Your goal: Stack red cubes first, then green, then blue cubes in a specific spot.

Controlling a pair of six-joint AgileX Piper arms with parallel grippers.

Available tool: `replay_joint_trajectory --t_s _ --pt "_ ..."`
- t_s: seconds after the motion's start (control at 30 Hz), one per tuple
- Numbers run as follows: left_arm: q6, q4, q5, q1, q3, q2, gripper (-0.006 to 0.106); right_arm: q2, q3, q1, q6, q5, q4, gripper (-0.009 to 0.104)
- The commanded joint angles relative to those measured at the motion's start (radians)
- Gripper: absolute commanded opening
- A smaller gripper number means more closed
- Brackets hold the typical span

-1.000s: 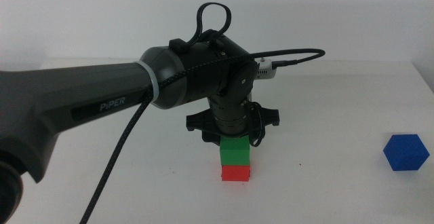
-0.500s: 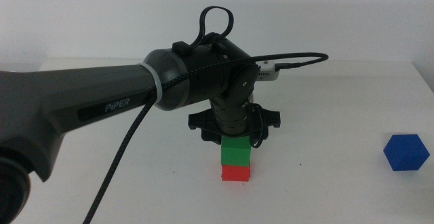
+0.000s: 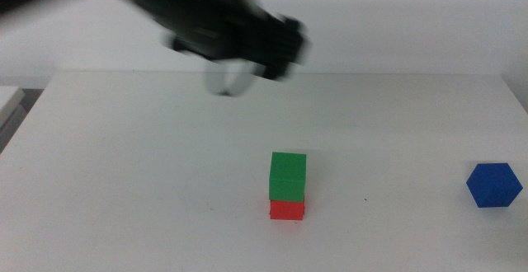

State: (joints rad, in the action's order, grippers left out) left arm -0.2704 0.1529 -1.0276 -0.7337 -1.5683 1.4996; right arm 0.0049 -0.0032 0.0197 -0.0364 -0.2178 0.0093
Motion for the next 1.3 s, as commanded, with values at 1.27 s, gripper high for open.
replay_joint_trajectory --t_s 1.27 --pt "0.326 -0.345 -0.031 0.236 0.513 -0.767 0.094 0.592 -0.656 -0.009 0.264 -0.592 0.007 0.093"
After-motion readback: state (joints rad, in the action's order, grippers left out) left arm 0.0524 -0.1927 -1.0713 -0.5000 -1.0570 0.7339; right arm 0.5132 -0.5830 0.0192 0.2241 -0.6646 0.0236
